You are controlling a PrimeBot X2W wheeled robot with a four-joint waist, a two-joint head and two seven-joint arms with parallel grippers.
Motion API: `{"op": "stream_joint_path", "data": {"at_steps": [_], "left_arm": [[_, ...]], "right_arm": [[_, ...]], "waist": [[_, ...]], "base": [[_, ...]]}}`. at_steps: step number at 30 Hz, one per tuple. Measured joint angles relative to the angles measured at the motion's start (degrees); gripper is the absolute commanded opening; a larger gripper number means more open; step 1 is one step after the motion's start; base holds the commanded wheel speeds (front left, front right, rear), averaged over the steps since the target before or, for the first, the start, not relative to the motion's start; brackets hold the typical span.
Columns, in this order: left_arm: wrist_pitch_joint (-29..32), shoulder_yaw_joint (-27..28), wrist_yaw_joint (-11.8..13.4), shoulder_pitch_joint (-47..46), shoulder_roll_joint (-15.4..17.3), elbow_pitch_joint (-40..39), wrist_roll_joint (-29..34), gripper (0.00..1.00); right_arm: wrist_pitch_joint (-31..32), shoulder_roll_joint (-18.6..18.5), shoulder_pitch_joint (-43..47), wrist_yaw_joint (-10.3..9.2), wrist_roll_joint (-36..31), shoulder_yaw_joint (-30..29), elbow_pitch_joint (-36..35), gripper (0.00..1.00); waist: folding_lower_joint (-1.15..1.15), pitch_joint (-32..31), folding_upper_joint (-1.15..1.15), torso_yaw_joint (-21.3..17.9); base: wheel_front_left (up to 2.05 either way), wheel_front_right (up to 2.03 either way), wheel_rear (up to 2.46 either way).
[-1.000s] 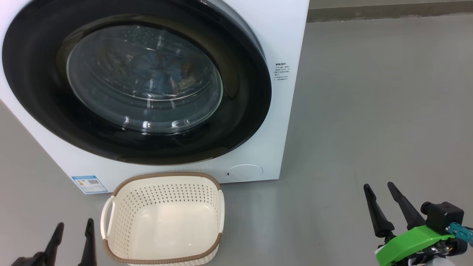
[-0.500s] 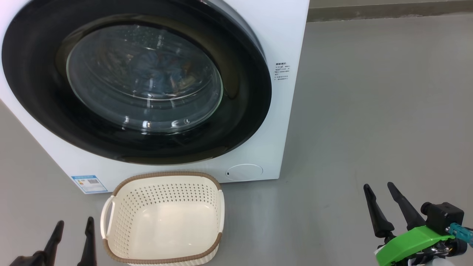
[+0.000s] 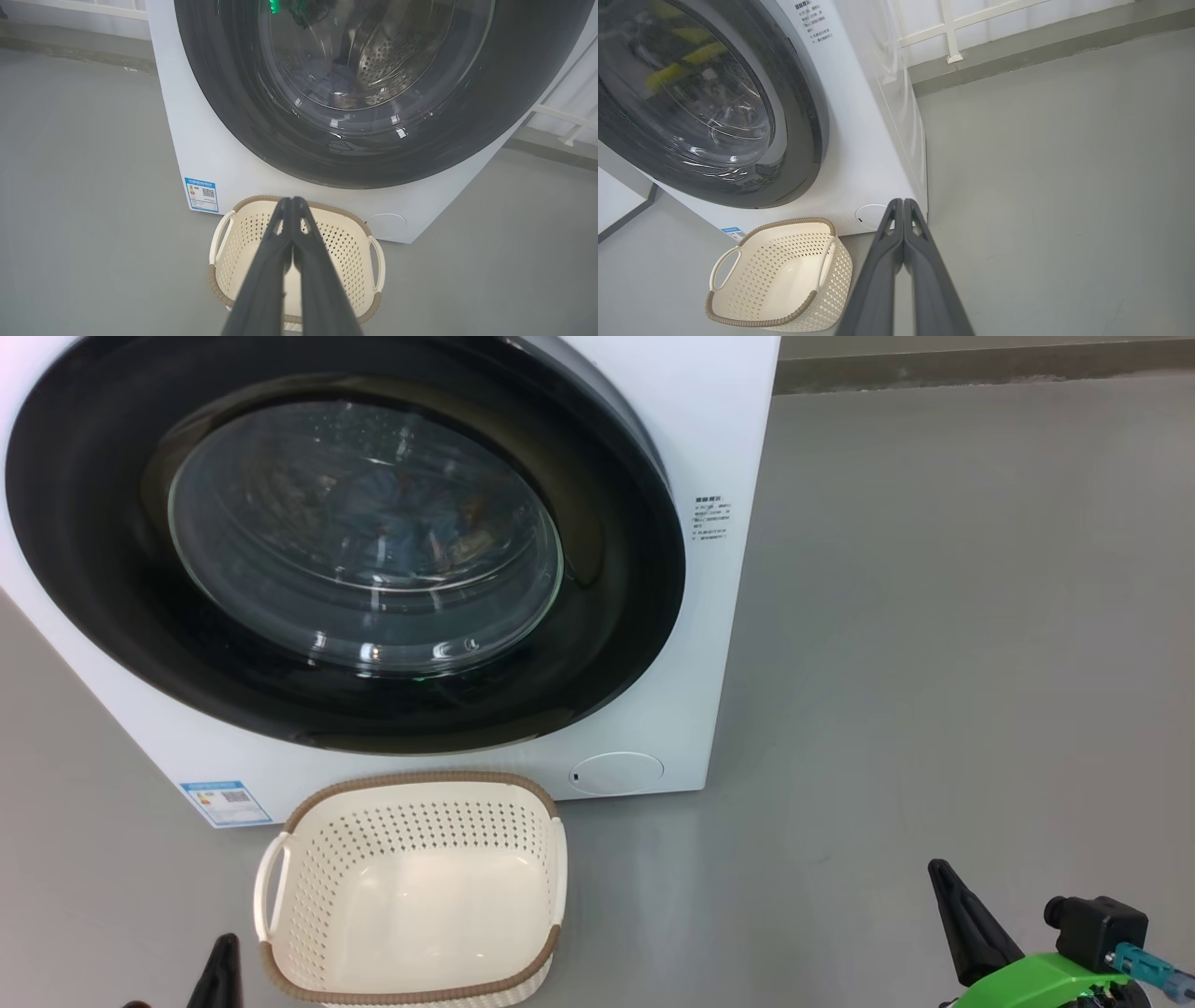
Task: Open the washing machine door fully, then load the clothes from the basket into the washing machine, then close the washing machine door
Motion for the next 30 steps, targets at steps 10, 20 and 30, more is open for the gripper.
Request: {"op": "stream_joint_path", "data": {"at_steps": [10, 20, 30], "left_arm": [[1.81, 0.12, 0.00, -0.16, -0.24, 0.00, -5.65, 0.00], [3.37, 0.35, 0.00, -0.42, -0.51, 0.00, -11.71, 0.00], [5.28, 0.59, 0.00, -1.55, -0.99, 0.00, -18.14, 0.00]], "right_arm": [[1.79, 0.74, 0.00, 0.00, 4.81, -1.02, -0.65, 0.00], [3.48, 1.40, -0.01, 0.00, 10.66, -1.97, -1.40, 0.00], [5.13, 1.97, -0.01, 0.00, 15.97, -3.25, -2.13, 0.00]], "waist": [[-0.01, 0.00, 0.00, -0.10], [-0.01, -0.10, 0.00, -0.20], [-0.01, -0.22, 0.00, -0.30]], "base": [[0.00, 0.00, 0.00], [0.00, 0.00, 0.00], [0.00, 0.00, 0.00]]}}
